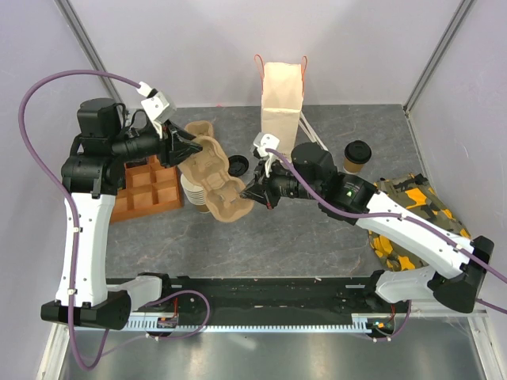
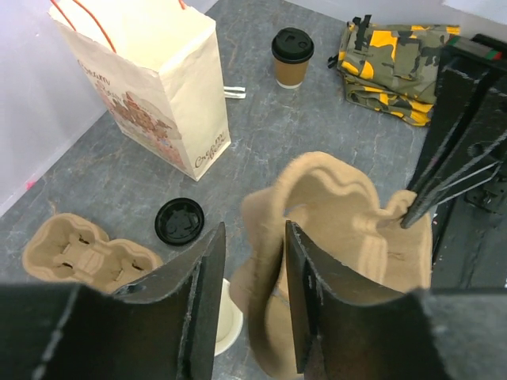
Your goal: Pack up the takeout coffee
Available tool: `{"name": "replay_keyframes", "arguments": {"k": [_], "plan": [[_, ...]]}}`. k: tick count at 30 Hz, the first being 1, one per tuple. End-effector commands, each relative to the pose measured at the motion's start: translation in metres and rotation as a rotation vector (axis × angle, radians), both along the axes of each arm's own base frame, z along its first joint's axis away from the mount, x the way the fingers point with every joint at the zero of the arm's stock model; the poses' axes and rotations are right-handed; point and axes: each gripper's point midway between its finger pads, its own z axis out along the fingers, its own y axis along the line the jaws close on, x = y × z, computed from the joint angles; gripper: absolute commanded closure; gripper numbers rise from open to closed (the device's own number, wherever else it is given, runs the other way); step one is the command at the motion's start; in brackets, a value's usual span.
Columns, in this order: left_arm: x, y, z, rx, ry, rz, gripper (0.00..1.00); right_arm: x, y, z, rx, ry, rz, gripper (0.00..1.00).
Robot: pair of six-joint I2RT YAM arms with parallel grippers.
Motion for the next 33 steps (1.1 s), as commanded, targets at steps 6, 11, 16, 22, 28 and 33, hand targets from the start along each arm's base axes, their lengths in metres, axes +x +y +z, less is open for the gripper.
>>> {"name": "replay_keyframes", "arguments": {"k": [6,11,16,22,28,33], "plan": [[-0.006,0.004,-0.02,0.083,0.009,-0.036,0.6,-0.002,-0.018,0.011,-0.015,-0.097,-0.029,1.0],[-0.014,0.003,-0.023,0.078,0.024,-0.039,0.52,0.0,-0.015,0.01,-0.006,-0.069,-0.041,1.0],[-0.014,0.002,-0.02,0.068,0.023,-0.042,0.62,-0.001,-0.012,0.009,-0.005,-0.067,-0.032,1.0],[-0.01,0.003,-0.02,0.058,0.038,-0.016,0.86,0.008,-0.014,0.017,-0.009,-0.089,-0.066,0.71],[-0.011,0.007,-0.036,0.054,0.095,0.01,0.98,0.065,-0.045,0.083,0.013,-0.176,-0.199,0.14],[-0.014,0.007,-0.048,0.052,0.127,0.01,0.98,0.126,-0.087,0.11,-0.092,-0.347,-0.28,0.02]]}}
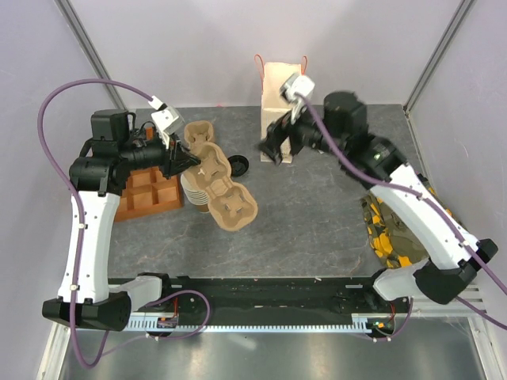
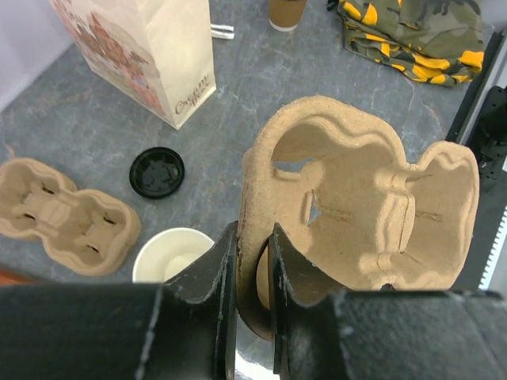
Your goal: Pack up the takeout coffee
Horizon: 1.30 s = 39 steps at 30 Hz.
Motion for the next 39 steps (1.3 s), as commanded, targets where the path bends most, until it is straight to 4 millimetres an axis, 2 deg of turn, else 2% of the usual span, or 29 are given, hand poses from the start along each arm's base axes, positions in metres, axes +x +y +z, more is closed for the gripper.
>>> {"name": "replay_keyframes", "arguments": {"k": [1,2,3,4,6,7,9,11,12,13,15,16,18,19,21,24,27,30,33,34,35,36,37,39], "plan": [[-0.008,-0.002,0.001,-0.026,0.01,-0.004,0.98,0.05,-0.026,0.013,-0.143,-0.139,-0.052,0.02],[-0.009,-0.003,0.0,-0.03,0.015,-0.008,0.98,0.058,-0.03,0.002,-0.23,-0.164,-0.046,0.02],[-0.009,-0.003,-0.001,-0.031,0.018,-0.01,0.98,0.066,-0.031,0.01,-0.252,-0.197,-0.049,0.02],[-0.01,-0.004,-0.002,-0.033,0.025,-0.012,0.98,0.08,-0.025,-0.008,-0.313,-0.191,-0.034,0.02],[-0.011,-0.004,-0.006,-0.032,0.029,-0.014,0.98,0.096,-0.029,-0.016,-0.418,-0.254,-0.035,0.02],[-0.013,-0.004,-0.006,-0.033,0.032,-0.014,0.98,0.106,-0.027,-0.029,-0.466,-0.259,-0.027,0.02],[-0.014,-0.003,-0.01,-0.032,0.038,-0.013,0.98,0.12,-0.031,-0.036,-0.555,-0.317,-0.031,0.02],[-0.016,-0.002,-0.013,-0.028,0.048,-0.007,0.98,0.134,-0.029,-0.049,-0.602,-0.321,-0.029,0.02],[-0.016,-0.003,-0.015,-0.029,0.057,-0.008,0.98,0.14,-0.03,-0.044,-0.606,-0.338,-0.037,0.02],[-0.017,-0.003,-0.017,-0.028,0.068,-0.008,0.98,0.147,-0.028,-0.052,-0.625,-0.332,-0.033,0.02],[-0.018,-0.002,-0.02,-0.03,0.079,-0.004,0.98,0.157,-0.029,-0.05,-0.642,-0.35,-0.046,0.02],[-0.019,-0.002,-0.021,-0.03,0.082,-0.004,0.98,0.165,-0.028,-0.06,-0.668,-0.348,-0.042,0.02],[-0.021,-0.003,-0.024,-0.034,0.094,-0.008,0.98,0.175,-0.032,-0.061,-0.683,-0.355,-0.055,0.02],[-0.022,-0.003,-0.025,-0.035,0.093,-0.011,0.98,0.182,-0.03,-0.071,-0.702,-0.349,-0.049,0.02],[-0.024,-0.003,-0.027,-0.034,0.096,-0.011,0.98,0.191,-0.034,-0.078,-0.711,-0.343,-0.05,0.02],[-0.025,-0.003,-0.028,-0.029,0.084,-0.012,0.98,0.199,-0.036,-0.102,-0.75,-0.314,-0.025,0.02],[-0.028,-0.002,-0.029,-0.023,0.065,-0.017,0.98,0.197,-0.038,-0.121,-0.789,-0.281,0.019,0.04],[-0.029,-0.002,-0.029,-0.024,0.052,-0.017,0.98,0.192,-0.041,-0.132,-0.805,-0.257,0.052,0.13],[-0.027,-0.001,-0.028,-0.024,0.055,-0.007,0.98,0.184,-0.042,-0.13,-0.806,-0.249,0.08,0.39],[-0.028,-0.002,-0.027,-0.025,0.051,-0.009,0.98,0.179,-0.043,-0.132,-0.809,-0.235,0.091,0.44],[-0.027,-0.002,-0.027,-0.027,0.05,-0.008,0.98,0.177,-0.043,-0.127,-0.804,-0.239,0.097,0.49],[-0.028,-0.002,-0.025,-0.028,0.046,-0.005,0.98,0.172,-0.042,-0.119,-0.795,-0.248,0.109,0.64],[-0.027,-0.001,-0.024,-0.029,0.042,-0.001,0.98,0.167,-0.045,-0.119,-0.8,-0.235,0.119,0.7],[-0.027,-0.002,-0.019,-0.034,0.034,0.002,0.98,0.156,-0.045,-0.102,-0.787,-0.253,0.126,0.82]]}}
